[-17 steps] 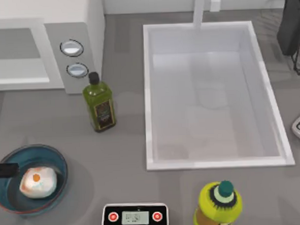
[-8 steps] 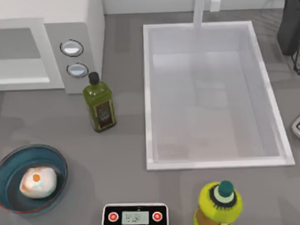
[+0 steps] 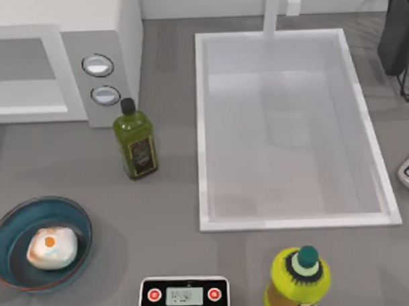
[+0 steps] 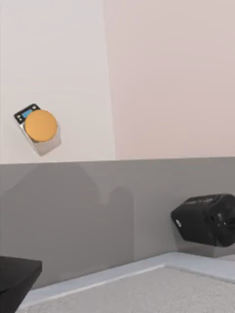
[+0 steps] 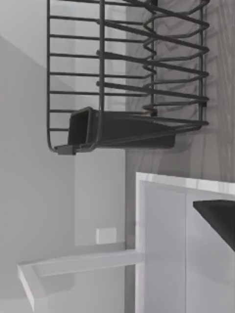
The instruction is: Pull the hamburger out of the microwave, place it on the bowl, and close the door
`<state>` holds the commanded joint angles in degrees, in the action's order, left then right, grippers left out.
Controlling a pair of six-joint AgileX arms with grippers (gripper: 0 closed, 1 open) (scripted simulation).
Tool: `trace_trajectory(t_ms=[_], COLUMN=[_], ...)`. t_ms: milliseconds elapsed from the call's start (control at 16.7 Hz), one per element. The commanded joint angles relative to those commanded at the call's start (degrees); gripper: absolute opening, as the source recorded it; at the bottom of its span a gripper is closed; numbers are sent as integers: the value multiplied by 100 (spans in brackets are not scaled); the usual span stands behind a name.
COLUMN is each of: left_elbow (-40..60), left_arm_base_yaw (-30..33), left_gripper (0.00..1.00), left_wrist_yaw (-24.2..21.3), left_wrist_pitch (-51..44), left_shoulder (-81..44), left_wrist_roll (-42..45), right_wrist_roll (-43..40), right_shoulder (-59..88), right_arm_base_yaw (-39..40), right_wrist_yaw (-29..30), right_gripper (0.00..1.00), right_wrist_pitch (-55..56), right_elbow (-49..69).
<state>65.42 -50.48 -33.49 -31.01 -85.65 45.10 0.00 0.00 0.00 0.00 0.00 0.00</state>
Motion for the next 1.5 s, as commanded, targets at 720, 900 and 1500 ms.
trace_trajectory(t_ms=[720,900,1500], left_elbow=[1107,807,-389], left_arm_base_yaw=[-881,-890,-921], left_gripper=[0,0,0], left_wrist_yaw=[-457,-463,-487], left_wrist_pitch=[-1149,-759,1044], left_shoulder=[-1255,-1401,-1980], left_wrist_roll=[707,714,738], right_wrist_roll=[0,0,0], right_shoulder=[0,0,0], right_arm_base_yaw=[0,0,0], right_wrist_yaw=[0,0,0], right_gripper=[100,100,100], right_wrist_pitch=[0,0,0], right_elbow=[0,0,0])
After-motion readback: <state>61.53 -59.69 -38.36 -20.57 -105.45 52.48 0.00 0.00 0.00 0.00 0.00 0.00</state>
